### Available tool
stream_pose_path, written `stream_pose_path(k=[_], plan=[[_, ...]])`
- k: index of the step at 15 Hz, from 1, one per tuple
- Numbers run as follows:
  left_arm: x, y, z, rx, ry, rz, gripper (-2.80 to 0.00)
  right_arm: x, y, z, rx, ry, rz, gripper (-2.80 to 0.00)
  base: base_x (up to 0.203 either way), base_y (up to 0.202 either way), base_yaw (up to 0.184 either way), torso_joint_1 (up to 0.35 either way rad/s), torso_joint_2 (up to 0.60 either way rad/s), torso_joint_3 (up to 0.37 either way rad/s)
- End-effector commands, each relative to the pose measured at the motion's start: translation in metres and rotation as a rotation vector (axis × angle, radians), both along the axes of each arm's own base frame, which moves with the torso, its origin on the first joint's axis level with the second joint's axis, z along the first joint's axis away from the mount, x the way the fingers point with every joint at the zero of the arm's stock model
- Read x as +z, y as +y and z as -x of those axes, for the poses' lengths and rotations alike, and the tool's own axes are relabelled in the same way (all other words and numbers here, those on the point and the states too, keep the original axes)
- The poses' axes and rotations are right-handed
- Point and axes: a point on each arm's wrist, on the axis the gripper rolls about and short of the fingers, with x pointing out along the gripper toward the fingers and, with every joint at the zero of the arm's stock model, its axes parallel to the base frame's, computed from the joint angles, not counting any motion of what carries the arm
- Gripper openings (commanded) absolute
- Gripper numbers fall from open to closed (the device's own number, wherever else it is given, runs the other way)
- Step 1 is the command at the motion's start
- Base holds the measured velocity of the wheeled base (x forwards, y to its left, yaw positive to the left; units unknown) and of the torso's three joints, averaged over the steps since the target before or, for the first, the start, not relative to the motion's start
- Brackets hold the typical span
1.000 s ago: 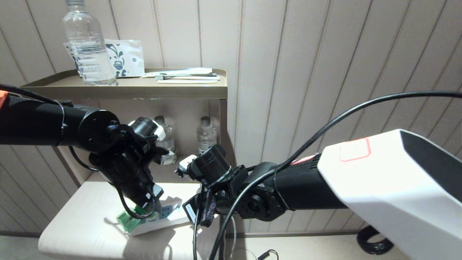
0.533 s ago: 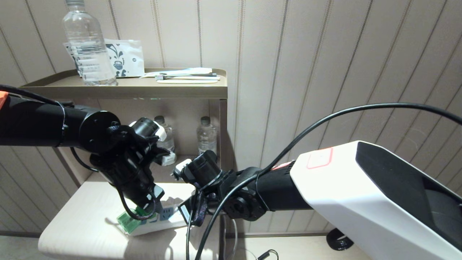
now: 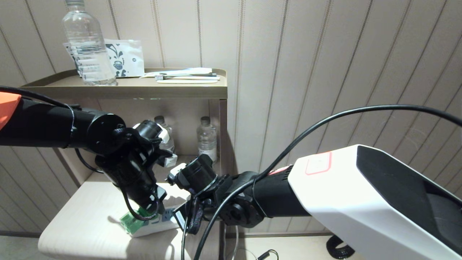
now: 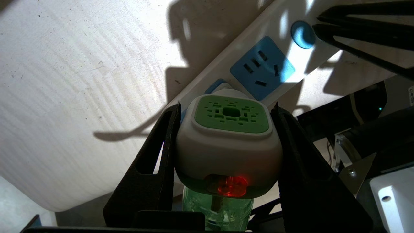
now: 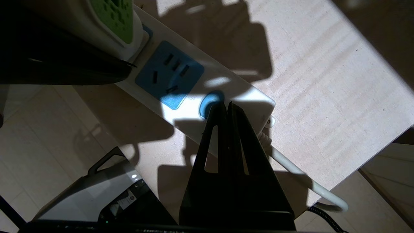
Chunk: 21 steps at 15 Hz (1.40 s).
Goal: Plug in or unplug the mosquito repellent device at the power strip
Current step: Hold the socket with your right hand and unplug it with your left hand
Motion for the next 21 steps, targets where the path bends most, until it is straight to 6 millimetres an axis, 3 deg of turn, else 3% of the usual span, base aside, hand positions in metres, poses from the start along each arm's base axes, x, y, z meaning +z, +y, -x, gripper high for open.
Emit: stream_pose_path(k=[1,13,21], plan=[[-0.004,-0.001,-0.002,0.001,0.011,-0.006,-2.80,0.006,0.000,0.005,0.007,-0.006,-0.009,-2.80,0.000,0.000,0.000,0.000,0.00,0.000],[-0.005,-0.002,-0.004,-0.001,0.012,0.028,-2.80,-0.034,0.000,0.007,0.007,0.030,0.043,-2.80,0.000,0.000,0.000,0.000,0.00,0.000],[0.020,-0.002,-0.004,-0.002,-0.068,0.051,-2.80,-0.047,0.004,0.005,0.000,0.046,0.048,-2.80,0.000,0.000,0.000,0.000,0.00,0.000]])
